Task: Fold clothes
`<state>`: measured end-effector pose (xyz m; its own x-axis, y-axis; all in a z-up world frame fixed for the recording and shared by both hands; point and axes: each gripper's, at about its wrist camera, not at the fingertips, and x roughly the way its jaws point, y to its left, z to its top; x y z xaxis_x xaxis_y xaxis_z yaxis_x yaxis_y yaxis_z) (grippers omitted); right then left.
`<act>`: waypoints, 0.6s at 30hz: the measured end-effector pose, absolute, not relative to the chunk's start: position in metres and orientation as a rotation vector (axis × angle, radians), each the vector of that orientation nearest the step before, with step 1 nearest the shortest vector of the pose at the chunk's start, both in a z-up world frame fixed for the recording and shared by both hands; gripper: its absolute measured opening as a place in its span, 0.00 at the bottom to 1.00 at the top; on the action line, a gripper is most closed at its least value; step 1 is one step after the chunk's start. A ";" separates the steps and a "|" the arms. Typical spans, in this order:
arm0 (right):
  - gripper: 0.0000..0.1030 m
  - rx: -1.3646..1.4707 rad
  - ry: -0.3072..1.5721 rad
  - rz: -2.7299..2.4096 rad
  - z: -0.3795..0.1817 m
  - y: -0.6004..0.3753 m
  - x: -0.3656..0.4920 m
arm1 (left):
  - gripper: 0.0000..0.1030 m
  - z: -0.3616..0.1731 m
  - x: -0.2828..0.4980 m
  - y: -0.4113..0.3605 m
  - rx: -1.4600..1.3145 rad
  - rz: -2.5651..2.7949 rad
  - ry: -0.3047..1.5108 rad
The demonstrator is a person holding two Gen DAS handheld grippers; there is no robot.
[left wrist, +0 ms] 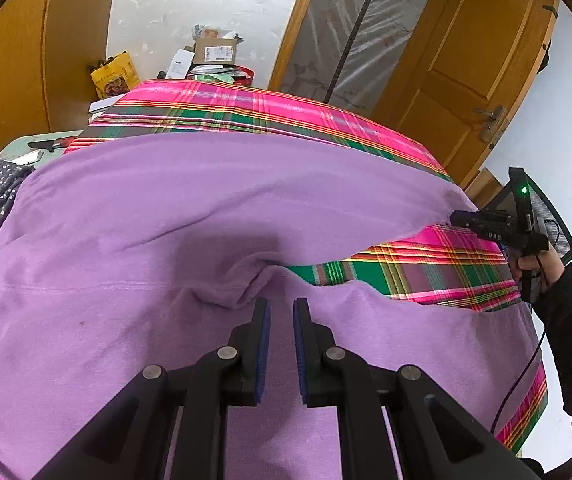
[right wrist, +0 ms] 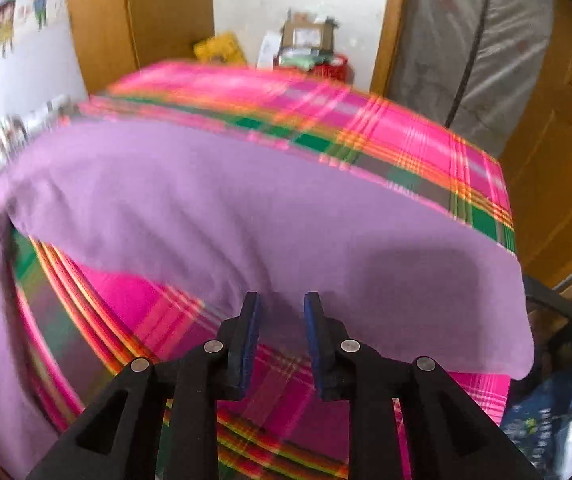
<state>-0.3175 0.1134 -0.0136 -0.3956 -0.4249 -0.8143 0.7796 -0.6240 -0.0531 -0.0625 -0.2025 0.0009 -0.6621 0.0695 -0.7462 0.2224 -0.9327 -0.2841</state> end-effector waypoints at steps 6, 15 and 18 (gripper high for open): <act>0.32 1.103 0.237 -2.244 0.005 0.191 -0.352 | 0.11 0.002 -0.063 -0.200 1.249 -2.738 0.544; 0.36 1.359 -0.619 -2.274 -0.031 0.330 -0.393 | 0.11 0.000 -0.074 -0.189 1.278 -2.767 0.531; 0.36 1.369 -0.854 -2.163 -0.050 0.339 -0.400 | 0.11 0.000 -0.075 -0.187 1.280 -2.762 0.523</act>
